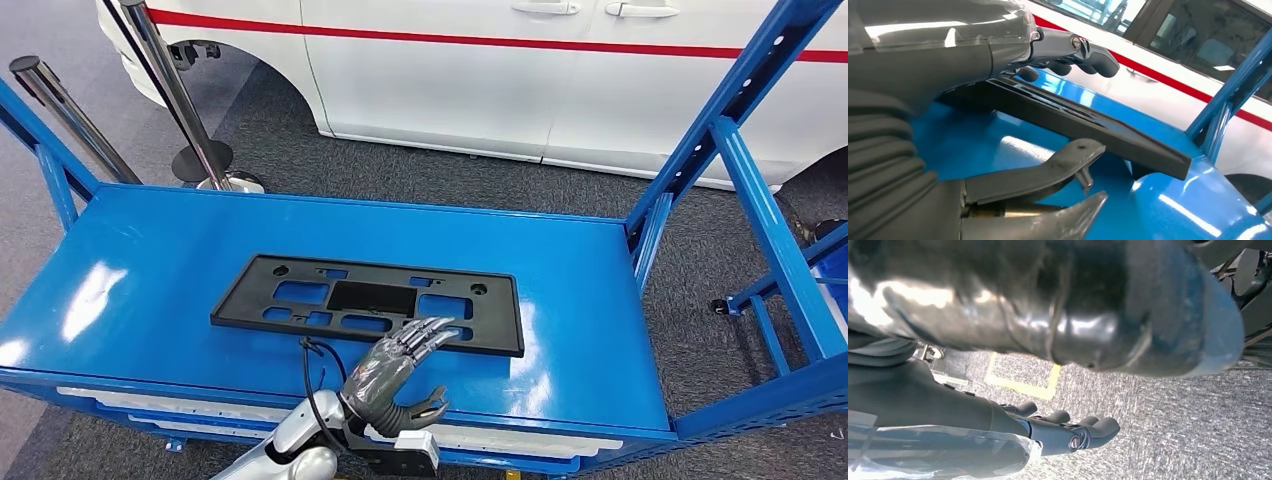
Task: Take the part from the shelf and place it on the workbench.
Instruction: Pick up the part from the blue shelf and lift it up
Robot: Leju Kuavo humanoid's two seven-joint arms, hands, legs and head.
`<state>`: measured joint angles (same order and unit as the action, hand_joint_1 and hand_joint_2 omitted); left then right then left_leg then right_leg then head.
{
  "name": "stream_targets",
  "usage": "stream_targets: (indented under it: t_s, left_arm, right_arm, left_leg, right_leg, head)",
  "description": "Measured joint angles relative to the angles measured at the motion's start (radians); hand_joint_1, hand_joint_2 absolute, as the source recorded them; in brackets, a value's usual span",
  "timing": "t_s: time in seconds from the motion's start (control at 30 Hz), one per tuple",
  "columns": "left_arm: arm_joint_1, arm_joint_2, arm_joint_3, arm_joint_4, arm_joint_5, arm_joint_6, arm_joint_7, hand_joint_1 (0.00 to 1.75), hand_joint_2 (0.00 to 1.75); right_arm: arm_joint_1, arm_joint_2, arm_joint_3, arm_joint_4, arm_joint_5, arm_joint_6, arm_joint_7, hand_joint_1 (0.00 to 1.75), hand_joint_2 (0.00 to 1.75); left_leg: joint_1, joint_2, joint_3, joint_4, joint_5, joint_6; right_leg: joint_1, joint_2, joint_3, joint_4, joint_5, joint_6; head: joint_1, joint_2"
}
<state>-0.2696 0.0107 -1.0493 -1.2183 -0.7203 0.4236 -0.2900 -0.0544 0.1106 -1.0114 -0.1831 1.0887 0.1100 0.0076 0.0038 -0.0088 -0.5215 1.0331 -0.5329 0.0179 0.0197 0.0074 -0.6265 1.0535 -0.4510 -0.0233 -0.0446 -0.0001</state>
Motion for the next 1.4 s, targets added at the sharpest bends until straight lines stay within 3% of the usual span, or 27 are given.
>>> stream_targets:
  t_s: [0.6,0.93,1.4]
  left_arm:
    - [-0.027,0.006,-0.019,0.011,-0.245,0.052,0.152,0.00,1.75]
    - [-0.118,0.066,-0.015,0.031,-0.331,0.019,0.207,0.00,1.75]
    - [-0.129,0.138,0.036,0.052,-0.372,-0.049,0.295,0.00,1.75]
  right_arm:
    - [-0.001,-0.001,0.000,0.000,0.001,0.005,0.002,0.00,0.00]
    - [-0.002,-0.001,0.000,0.001,0.006,0.011,0.014,0.00,0.00]
    - [-0.002,-0.001,0.002,0.001,0.010,0.012,0.017,0.00,0.00]
  left_leg:
    - [0.000,0.000,0.000,0.000,0.000,0.000]
    - [0.000,0.000,0.000,0.000,0.000,0.000]
    - [0.000,0.000,0.001,0.000,0.000,0.000]
  right_leg:
    - [0.000,0.000,0.000,0.000,0.000,0.000]
    - [0.000,0.000,0.000,0.000,0.000,0.000]
    - [0.000,0.000,0.001,0.000,0.000,0.000]
  head:
    - [0.000,0.000]
    - [0.000,0.000]
    - [0.000,0.000]
